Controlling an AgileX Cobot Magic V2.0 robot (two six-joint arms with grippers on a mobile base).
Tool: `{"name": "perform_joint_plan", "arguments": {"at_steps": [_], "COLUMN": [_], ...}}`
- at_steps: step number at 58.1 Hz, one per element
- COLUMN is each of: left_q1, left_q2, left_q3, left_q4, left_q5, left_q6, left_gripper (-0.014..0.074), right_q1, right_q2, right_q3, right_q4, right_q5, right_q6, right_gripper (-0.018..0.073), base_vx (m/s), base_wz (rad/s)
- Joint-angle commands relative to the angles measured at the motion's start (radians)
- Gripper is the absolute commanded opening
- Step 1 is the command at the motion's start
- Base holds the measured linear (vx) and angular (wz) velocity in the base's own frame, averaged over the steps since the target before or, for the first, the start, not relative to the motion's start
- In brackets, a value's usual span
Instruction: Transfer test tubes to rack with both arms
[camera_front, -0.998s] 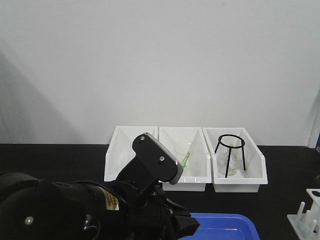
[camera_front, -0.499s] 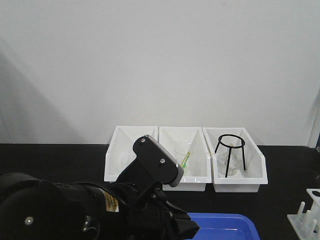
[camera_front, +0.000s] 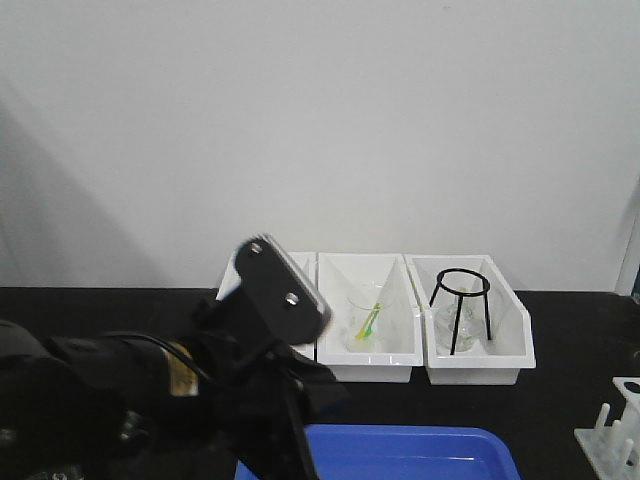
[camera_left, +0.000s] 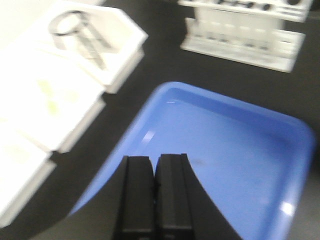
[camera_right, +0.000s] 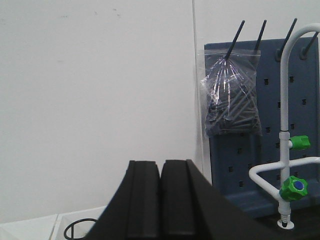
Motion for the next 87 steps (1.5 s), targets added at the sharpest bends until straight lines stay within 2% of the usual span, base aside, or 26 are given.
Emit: {"name": "perform_joint_plan", "arguments": {"at_steps": [1, 8, 16, 24, 35, 43, 49, 54, 57, 61, 70, 87], "left_q1": [0.075, 0.216, 0.387, 0.543, 0.661, 0.709, 0.73, 0.745, 0.749, 0.751, 0.751, 0.751], "left_q2": [-0.1, -0.213, -0.379, -0.609, -0.951, -1.164, -1.285, -1.371, -1.411, -1.394, -1.399, -1.399], "left_q3": [-0.03, 0.007, 0.167, 0.449, 0.85, 1.072, 1.18, 1.248, 1.245, 1.244, 1.244, 1.244], "left_q4": [0.079, 0.131, 0.14, 0.14, 0.116, 0.08, 0.077, 0.077, 0.087, 0.103, 0.066, 0.068], "left_q5": [-0.046, 0.01, -0.058, -0.198, -0.374, -0.423, -0.423, -0.438, -0.392, -0.42, -0.437, -0.437], "left_q6": [-0.086, -0.116, -0.108, -0.107, -0.109, -0.157, -0.205, -0.21, -0.196, -0.173, -0.185, -0.185], "left_gripper": [-0.0002, -0.0002, -0.0002, -0.0002, -0.0002, -0.0002, -0.0001, -0.0001, -0.0001, -0.0001, -0.0001, -0.0001], "right_q1": [-0.005, -0.005, -0.005, -0.005, -0.005, -0.005, -0.005, -0.005, -0.005, -0.005, -0.005, -0.005], "right_q2": [0.0, 0.0, 0.0, 0.0, 0.0, 0.0, 0.0, 0.0, 0.0, 0.0, 0.0, 0.0], "right_q3": [-0.029, -0.029, -0.029, -0.029, -0.029, -0.029, -0.029, -0.029, -0.029, -0.029, -0.029, -0.029], "right_q4": [-0.005, -0.005, -0.005, -0.005, -0.005, -0.005, -0.005, -0.006, -0.006, -0.006, -0.006, -0.006], "right_q5": [-0.021, -0.021, -0.021, -0.021, -0.021, -0.021, -0.021, -0.021, -0.022, -0.022, -0.022, -0.022], "right_q6": [-0.002, -0.002, -0.002, -0.002, -0.002, -0.002, -0.002, -0.002, -0.002, -0.002, -0.002, -0.002], "right_gripper": [-0.0007, -0.0007, -0.0007, -0.0007, -0.0007, -0.0007, -0.0007, -0.0007, -0.0007, -0.0007, -0.0007, -0.0007], "base_vx": [0.0, 0.0, 0.0, 0.0, 0.0, 0.0, 0.0, 0.0, 0.0, 0.0, 0.0, 0.0], "base_wz": [0.0, 0.0, 0.0, 0.0, 0.0, 0.0, 0.0, 0.0, 0.0, 0.0, 0.0, 0.0]}}
